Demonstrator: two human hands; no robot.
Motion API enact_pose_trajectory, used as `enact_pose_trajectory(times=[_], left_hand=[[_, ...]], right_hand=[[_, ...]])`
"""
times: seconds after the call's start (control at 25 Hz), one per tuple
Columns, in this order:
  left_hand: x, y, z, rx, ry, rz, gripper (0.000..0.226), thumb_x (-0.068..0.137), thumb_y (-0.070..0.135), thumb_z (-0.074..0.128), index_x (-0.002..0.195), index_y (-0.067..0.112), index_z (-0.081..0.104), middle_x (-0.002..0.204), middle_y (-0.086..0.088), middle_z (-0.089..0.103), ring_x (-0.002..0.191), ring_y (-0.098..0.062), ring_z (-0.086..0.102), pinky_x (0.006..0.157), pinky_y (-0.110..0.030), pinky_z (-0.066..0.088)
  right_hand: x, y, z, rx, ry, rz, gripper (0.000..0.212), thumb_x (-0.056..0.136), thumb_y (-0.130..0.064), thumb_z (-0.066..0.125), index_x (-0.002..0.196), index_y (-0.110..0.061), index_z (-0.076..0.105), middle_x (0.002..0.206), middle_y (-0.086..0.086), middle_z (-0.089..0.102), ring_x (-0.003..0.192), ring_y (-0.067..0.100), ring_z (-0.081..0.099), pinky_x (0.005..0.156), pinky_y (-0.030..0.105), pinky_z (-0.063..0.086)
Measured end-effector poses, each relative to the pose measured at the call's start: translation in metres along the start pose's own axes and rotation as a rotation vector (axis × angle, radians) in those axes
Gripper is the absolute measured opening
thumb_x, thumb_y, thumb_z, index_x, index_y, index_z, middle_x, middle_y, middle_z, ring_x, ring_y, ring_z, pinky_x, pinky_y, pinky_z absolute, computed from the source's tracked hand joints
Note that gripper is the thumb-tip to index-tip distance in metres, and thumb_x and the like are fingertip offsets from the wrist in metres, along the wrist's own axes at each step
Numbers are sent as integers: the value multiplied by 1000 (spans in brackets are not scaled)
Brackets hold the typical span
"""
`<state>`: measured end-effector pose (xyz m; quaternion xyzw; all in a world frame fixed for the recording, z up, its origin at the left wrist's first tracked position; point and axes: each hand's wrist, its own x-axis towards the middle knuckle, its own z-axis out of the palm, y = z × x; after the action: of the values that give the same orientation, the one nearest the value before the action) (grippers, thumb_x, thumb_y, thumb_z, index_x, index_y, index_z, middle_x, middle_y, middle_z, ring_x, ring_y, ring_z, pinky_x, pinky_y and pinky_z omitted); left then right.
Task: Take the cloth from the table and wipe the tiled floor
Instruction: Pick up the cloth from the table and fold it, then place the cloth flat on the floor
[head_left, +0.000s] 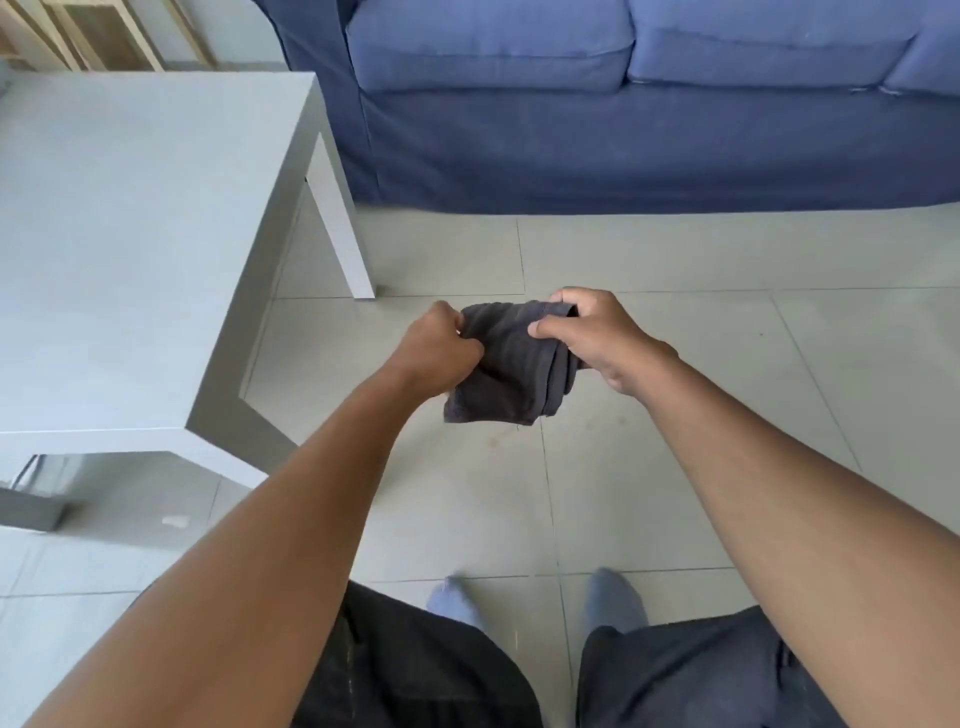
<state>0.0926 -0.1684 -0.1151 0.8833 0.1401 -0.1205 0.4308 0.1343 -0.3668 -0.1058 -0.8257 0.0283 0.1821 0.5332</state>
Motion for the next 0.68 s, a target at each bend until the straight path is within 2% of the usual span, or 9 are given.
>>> enact_pose_trajectory(times=[0.08, 0.12, 0.2, 0.28, 0.36, 0.44, 0.52, 0.56, 0.68], left_hand=[[13, -31, 46, -16, -108, -91, 39, 72, 16, 55, 107, -1, 55, 92, -18, 62, 85, -32, 62, 74, -48, 60], [19, -49, 69, 2, -137, -138, 42, 74, 15, 55, 112, -3, 53, 100, -22, 63, 89, -34, 62, 73, -44, 57], [26, -83, 109, 79, -147, -232, 44, 83, 15, 57, 122, 0, 44, 119, -20, 60, 109, -37, 60, 80, -38, 48], [34, -120, 142, 216, -177, -291, 46, 88, 16, 56, 128, 1, 39, 129, -20, 52, 119, -40, 55, 86, -40, 44], [47, -156, 160, 390, -203, -270, 49, 87, 12, 54, 132, 4, 38, 136, -19, 46, 125, -39, 49, 94, -44, 41], [68, -188, 170, 529, -197, -180, 66, 87, 10, 55, 146, 6, 27, 153, -18, 33, 141, -37, 34, 110, -44, 33], [89, -211, 175, 606, -203, -98, 76, 92, 13, 50, 156, 7, 10, 166, -17, 8, 153, -34, 9, 122, -45, 17], [103, -222, 179, 619, -214, -69, 74, 96, 16, 45, 158, 8, 5, 167, -16, 0, 154, -32, 1, 124, -47, 12], [128, -246, 193, 638, -191, -24, 71, 99, 20, 37, 159, 8, 2, 167, -16, -12, 153, -33, -12, 124, -51, 4]], right_hand=[[17, 50, 1, -34, -132, 117, 14, 72, -22, 79, 84, -22, 72, 84, 4, 74, 78, 23, 72, 66, 36, 58], [27, 74, 7, -68, -160, 162, 17, 75, -22, 79, 90, -21, 72, 89, 4, 74, 83, 23, 72, 69, 35, 57], [43, 120, 25, -299, -140, 202, 37, 83, -27, 77, 117, -19, 67, 113, 4, 69, 107, 25, 66, 88, 38, 55], [51, 167, 54, -606, -136, 181, 54, 92, -31, 68, 140, -14, 51, 138, 9, 56, 129, 31, 52, 105, 43, 47], [47, 213, 88, -821, -193, 14, 54, 97, -29, 60, 146, -13, 44, 154, 13, 44, 141, 35, 40, 112, 48, 41], [38, 253, 125, -954, -297, -147, 57, 99, -32, 55, 152, -17, 38, 167, 15, 24, 153, 36, 22, 120, 53, 30], [34, 279, 151, -974, -358, -134, 63, 101, -36, 51, 158, -23, 28, 172, 14, 6, 159, 37, 3, 124, 61, 15], [39, 289, 161, -960, -357, -98, 64, 101, -39, 49, 159, -27, 23, 173, 12, 1, 159, 37, -4, 123, 65, 9], [74, 304, 168, -948, -297, -122, 65, 103, -45, 42, 161, -30, 18, 173, 12, -2, 159, 37, -8, 121, 70, 0]])
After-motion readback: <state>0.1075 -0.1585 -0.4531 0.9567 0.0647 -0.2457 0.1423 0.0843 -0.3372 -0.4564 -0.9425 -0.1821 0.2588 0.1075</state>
